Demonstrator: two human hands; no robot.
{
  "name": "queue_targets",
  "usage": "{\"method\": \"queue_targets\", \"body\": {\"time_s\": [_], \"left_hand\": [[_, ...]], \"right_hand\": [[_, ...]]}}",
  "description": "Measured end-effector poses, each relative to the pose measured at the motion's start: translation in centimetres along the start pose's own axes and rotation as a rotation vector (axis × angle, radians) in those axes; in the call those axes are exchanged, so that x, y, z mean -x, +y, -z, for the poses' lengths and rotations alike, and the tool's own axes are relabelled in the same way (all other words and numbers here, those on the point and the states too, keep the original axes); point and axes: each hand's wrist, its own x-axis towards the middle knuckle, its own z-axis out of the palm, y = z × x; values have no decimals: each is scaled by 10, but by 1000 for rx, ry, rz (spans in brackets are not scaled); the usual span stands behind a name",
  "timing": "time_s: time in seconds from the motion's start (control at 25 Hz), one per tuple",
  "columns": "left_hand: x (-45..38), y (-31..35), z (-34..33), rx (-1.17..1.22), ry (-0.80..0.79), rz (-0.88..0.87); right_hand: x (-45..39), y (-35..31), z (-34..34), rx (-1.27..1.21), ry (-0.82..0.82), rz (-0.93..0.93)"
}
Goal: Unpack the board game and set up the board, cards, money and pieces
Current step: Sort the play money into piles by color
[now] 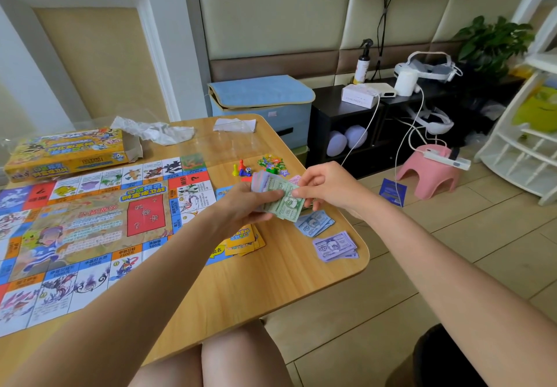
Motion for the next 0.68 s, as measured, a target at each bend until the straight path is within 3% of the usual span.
{"method": "queue_targets", "body": {"time_s": [0.16, 0.32, 0.48, 0.68], "left_hand": [[1, 1, -1, -39, 4, -18], [1, 3, -1, 116, -63, -12], [-3, 0, 3, -51, 17, -71], [-4, 0, 0, -52, -5, -64]], "right_hand": [[2, 0, -1, -75, -26, -20], [1, 0, -1, -66, -3, -21], [2, -2, -2, -60, -11, -17], [1, -5, -5, -46, -54, -17]]}}
